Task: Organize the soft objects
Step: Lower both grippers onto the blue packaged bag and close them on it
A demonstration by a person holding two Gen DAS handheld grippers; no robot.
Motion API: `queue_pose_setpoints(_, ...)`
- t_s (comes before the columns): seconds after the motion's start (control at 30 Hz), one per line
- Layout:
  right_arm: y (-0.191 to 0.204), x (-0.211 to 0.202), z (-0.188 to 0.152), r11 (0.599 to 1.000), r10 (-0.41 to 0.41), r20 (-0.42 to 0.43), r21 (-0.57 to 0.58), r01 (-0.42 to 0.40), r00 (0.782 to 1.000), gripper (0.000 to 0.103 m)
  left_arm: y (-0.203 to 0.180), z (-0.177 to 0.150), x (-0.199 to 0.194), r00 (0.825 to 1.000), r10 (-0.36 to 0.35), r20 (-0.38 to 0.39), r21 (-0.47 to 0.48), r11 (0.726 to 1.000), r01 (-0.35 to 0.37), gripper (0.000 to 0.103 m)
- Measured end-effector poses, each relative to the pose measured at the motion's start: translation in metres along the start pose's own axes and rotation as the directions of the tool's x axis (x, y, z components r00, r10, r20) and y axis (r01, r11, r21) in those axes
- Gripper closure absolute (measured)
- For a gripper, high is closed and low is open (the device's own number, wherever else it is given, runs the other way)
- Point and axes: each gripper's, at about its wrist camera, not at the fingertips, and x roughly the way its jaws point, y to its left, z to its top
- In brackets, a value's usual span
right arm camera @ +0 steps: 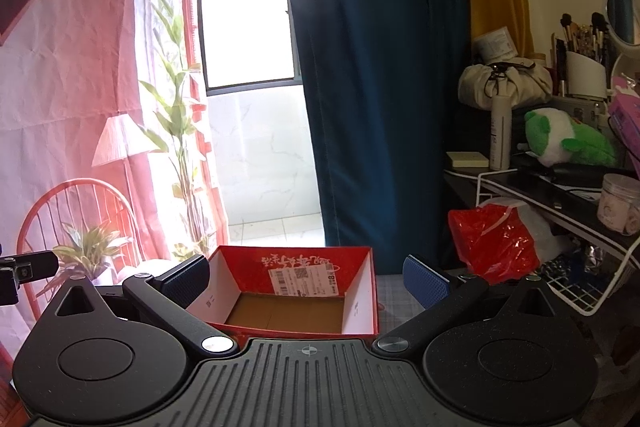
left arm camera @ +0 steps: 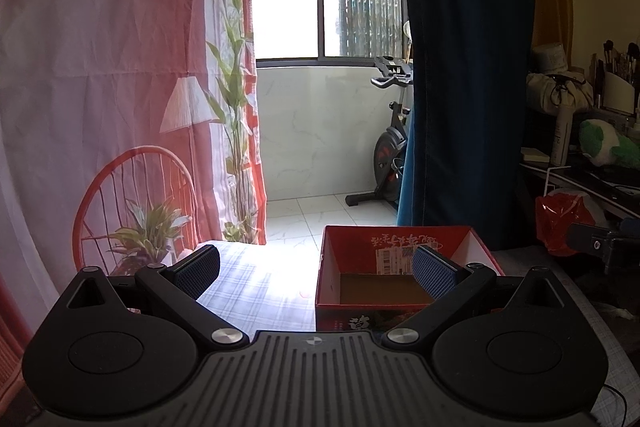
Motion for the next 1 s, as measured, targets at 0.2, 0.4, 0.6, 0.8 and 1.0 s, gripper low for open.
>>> queue_pose_setpoints(0.2,-0.012,0.024,-0.027,0.999,0.036,0.01,0.02,-0.036,0.999,0.0,0.013,-0.018,0.022,0.999,-0.036,0.012,-0.103,0.994,0.037,0.0)
queue_pose_setpoints(0.4,-0.012,0.063,-0.058,0.999,0.053,-0.119,0.012,-0.052,0.991,0.0,0.015,-0.036,0.065,0.988,-0.076,-0.133,-0.117,0.991,0.061,0.0)
queue_pose_setpoints(0.6,-0.012,0.095,-0.079,0.998,0.046,-0.247,0.044,-0.036,0.968,0.005,0.002,-0.051,0.091,0.982,-0.084,-0.171,-0.011,0.996,0.083,0.001)
queue_pose_setpoints(0.8,-0.009,0.106,-0.098,0.988,0.145,-0.291,0.087,-0.125,0.946,0.032,-0.012,-0.064,0.109,0.961,-0.16,-0.226,0.023,0.985,0.169,0.022)
queue_pose_setpoints(1.0,-0.006,0.11,-0.113,0.972,0.231,-0.328,0.121,-0.202,0.916,0.042,-0.008,-0.086,0.126,0.903,-0.289,-0.318,-0.085,0.957,0.276,0.059)
